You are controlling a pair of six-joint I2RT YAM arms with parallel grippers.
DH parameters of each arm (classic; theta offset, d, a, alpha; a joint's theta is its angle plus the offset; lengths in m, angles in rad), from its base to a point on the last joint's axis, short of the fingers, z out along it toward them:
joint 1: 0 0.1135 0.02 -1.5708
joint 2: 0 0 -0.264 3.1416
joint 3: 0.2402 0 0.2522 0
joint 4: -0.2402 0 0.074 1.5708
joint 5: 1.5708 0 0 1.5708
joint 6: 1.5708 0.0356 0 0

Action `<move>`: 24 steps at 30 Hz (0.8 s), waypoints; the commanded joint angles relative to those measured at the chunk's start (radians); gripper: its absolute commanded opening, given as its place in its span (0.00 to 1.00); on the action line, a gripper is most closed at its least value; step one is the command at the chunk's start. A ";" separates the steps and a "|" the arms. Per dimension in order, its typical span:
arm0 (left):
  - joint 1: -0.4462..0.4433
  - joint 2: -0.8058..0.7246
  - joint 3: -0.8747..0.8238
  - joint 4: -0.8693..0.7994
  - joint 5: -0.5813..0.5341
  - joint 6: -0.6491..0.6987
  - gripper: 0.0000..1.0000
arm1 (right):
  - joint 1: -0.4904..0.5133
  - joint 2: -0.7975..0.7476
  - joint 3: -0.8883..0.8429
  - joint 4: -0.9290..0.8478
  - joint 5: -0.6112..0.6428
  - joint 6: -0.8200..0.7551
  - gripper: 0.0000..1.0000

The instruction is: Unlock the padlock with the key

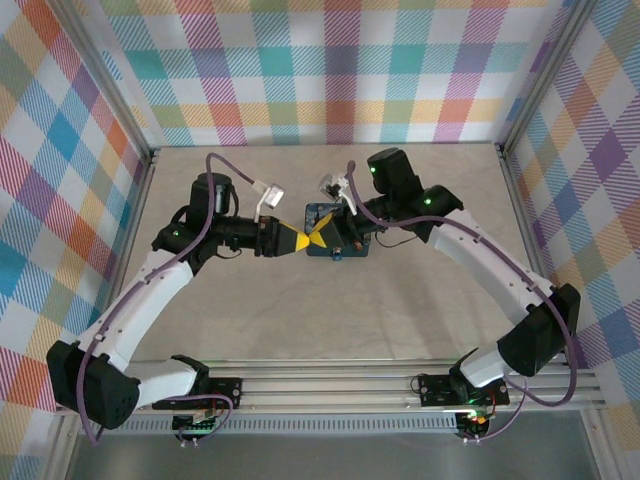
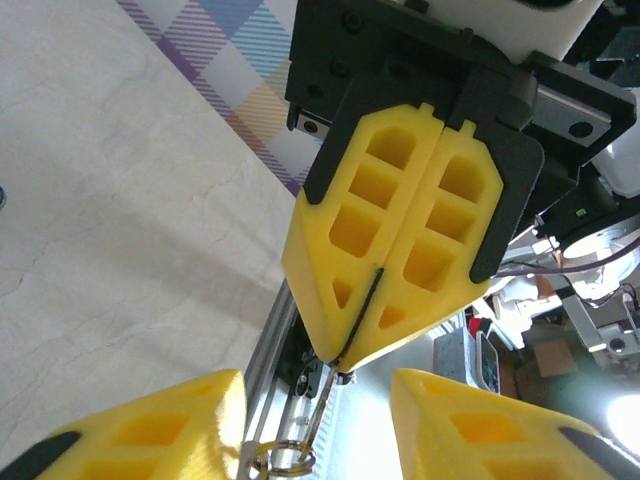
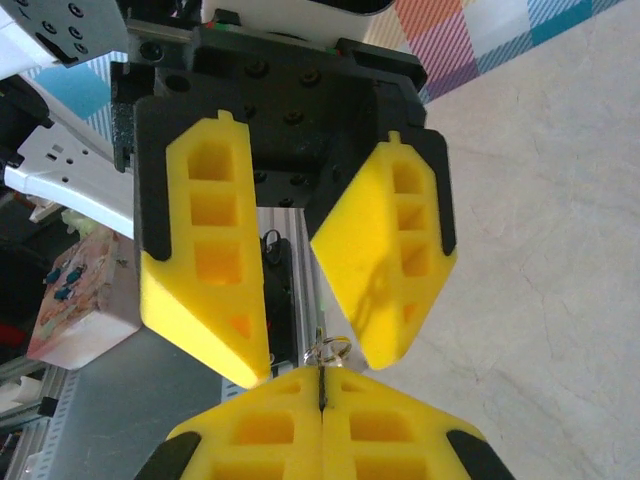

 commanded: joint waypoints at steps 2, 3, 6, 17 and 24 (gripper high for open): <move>-0.013 0.014 0.029 -0.027 0.044 0.043 0.31 | -0.015 0.023 0.034 0.011 -0.047 0.059 0.00; -0.013 0.015 0.030 -0.029 0.045 0.046 0.27 | -0.015 0.027 0.033 0.014 -0.052 0.067 0.00; -0.013 0.023 0.039 -0.036 0.040 0.045 0.08 | -0.016 0.037 0.033 0.032 -0.061 0.102 0.00; -0.013 0.063 -0.011 0.078 -0.110 -0.122 0.00 | -0.032 0.051 0.037 0.141 0.173 0.616 0.50; -0.013 0.066 -0.088 0.272 -0.164 -0.264 0.00 | -0.056 0.044 -0.006 0.230 0.152 0.848 0.49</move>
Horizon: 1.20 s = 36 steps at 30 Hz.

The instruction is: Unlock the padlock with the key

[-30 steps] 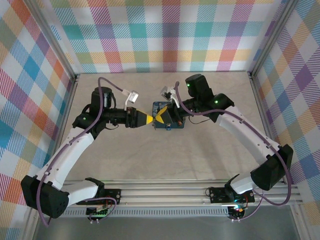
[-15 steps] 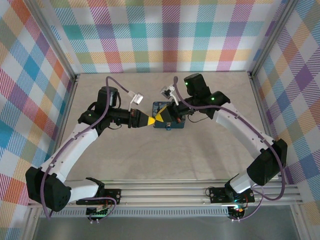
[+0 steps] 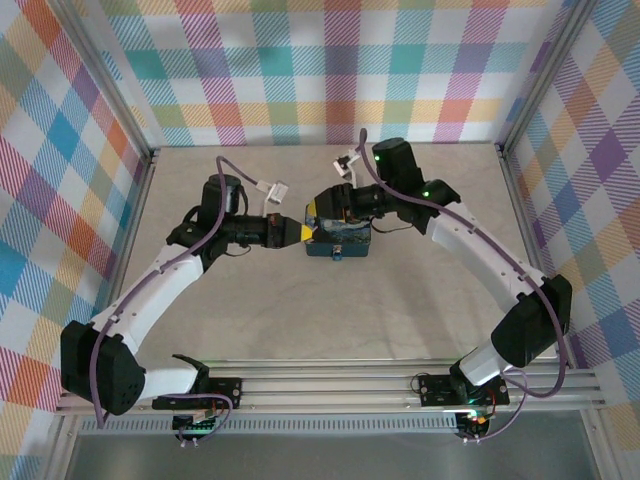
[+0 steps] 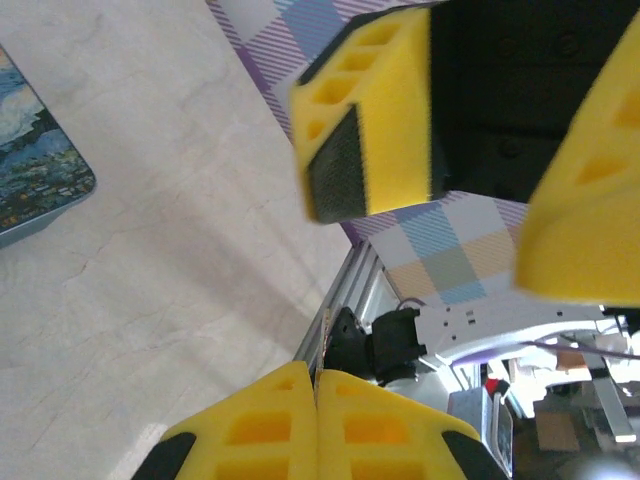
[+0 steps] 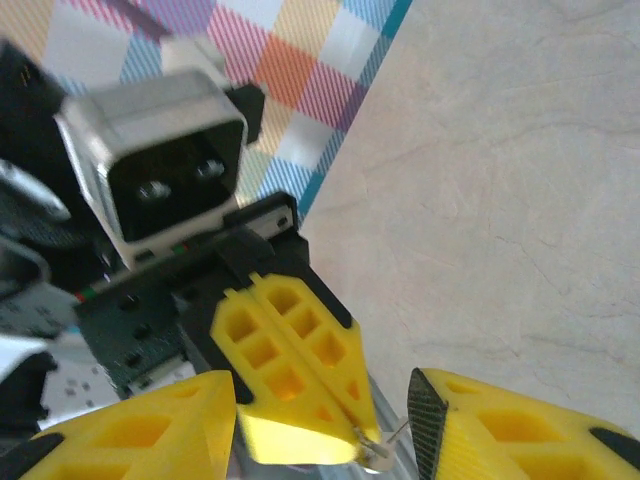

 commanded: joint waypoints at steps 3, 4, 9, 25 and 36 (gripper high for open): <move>-0.010 -0.013 -0.042 0.159 -0.040 -0.120 0.00 | -0.007 0.001 -0.035 0.102 -0.029 0.195 0.49; -0.010 -0.019 -0.050 0.172 -0.045 -0.135 0.00 | -0.007 0.001 -0.041 0.106 -0.029 0.216 0.50; -0.010 -0.036 -0.083 0.274 -0.067 -0.232 0.00 | -0.010 0.002 -0.082 0.123 -0.016 0.306 0.47; -0.010 -0.014 -0.081 0.331 -0.059 -0.294 0.00 | -0.010 0.016 -0.113 0.117 -0.005 0.379 0.39; -0.016 0.029 -0.073 0.318 -0.061 -0.291 0.00 | -0.010 -0.009 -0.116 -0.006 0.200 0.443 0.34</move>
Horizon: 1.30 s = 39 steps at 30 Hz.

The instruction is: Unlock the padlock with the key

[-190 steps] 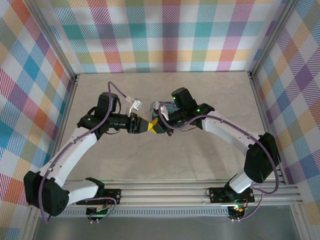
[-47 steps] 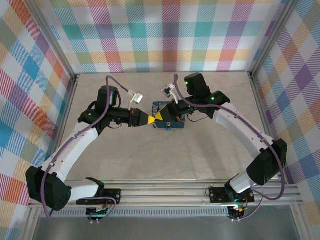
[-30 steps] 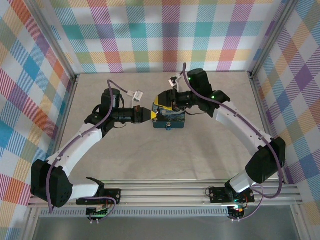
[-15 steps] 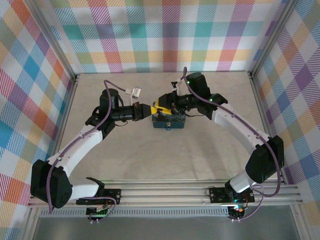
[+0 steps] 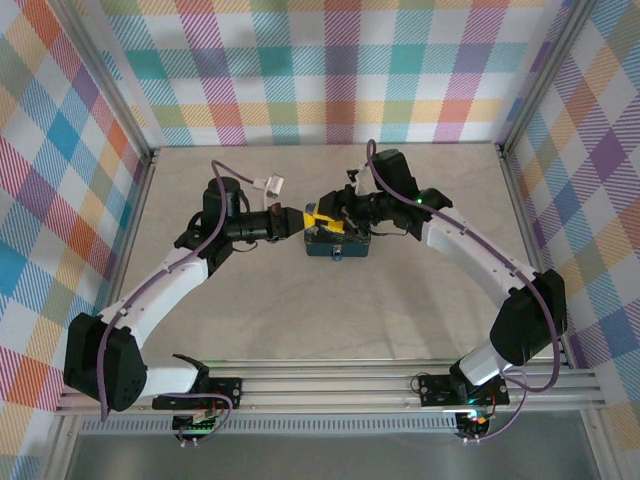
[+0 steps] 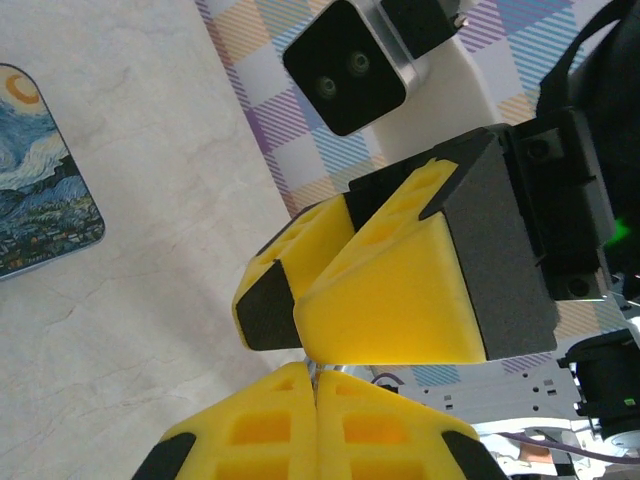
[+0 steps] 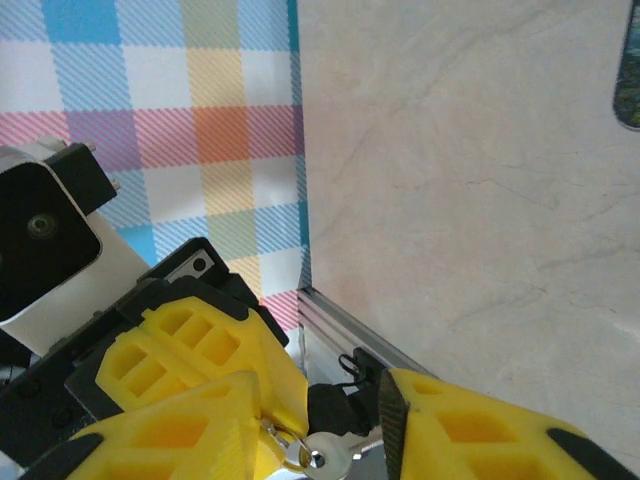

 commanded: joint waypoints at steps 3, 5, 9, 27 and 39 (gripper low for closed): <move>-0.017 0.015 0.005 0.032 0.018 -0.007 0.00 | -0.003 -0.010 -0.006 -0.050 0.076 0.031 0.32; -0.019 0.018 0.002 0.039 0.021 -0.007 0.00 | -0.003 -0.005 0.001 -0.050 0.070 0.028 0.31; -0.020 0.035 0.008 0.045 0.033 -0.007 0.00 | -0.003 -0.002 -0.002 -0.013 0.047 0.029 0.29; -0.025 0.029 0.023 0.012 0.006 0.006 0.18 | -0.003 -0.024 -0.065 0.123 -0.030 -0.059 0.00; -0.025 -0.005 -0.024 0.081 -0.033 -0.129 0.41 | -0.008 -0.045 -0.084 0.111 0.012 -0.083 0.00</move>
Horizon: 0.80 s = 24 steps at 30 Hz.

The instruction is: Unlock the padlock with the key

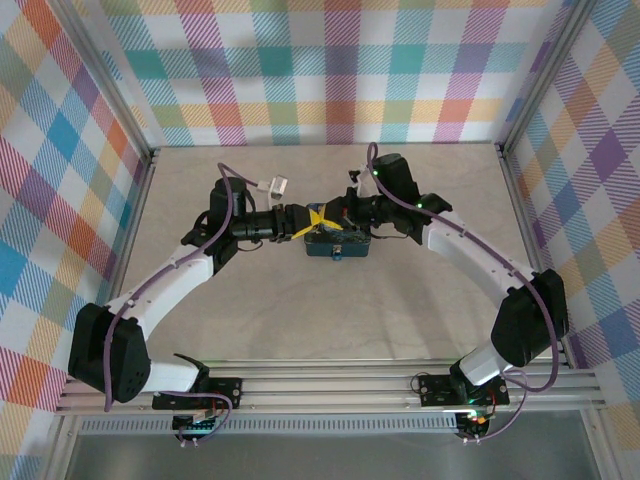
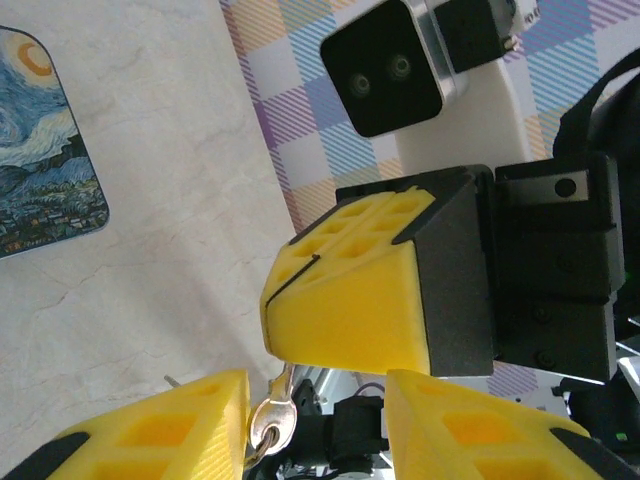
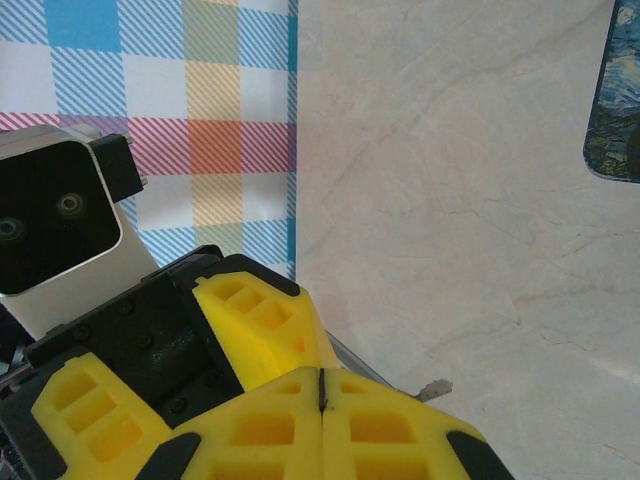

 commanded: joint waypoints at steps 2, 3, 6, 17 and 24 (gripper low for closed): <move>-0.010 -0.051 -0.033 0.049 -0.011 -0.033 0.41 | -0.003 -0.038 -0.025 0.039 0.003 -0.019 0.00; -0.011 -0.054 -0.040 0.051 -0.012 -0.033 0.42 | -0.003 -0.038 -0.030 0.052 -0.004 -0.020 0.00; -0.010 -0.064 -0.066 0.062 -0.011 -0.034 0.44 | -0.003 -0.042 -0.039 0.095 -0.032 -0.025 0.00; -0.010 -0.071 -0.142 0.206 0.004 -0.108 0.42 | -0.003 -0.051 -0.103 0.278 -0.096 -0.035 0.00; -0.005 -0.091 -0.151 0.189 -0.009 -0.087 0.28 | -0.003 -0.049 -0.116 0.310 -0.106 -0.046 0.00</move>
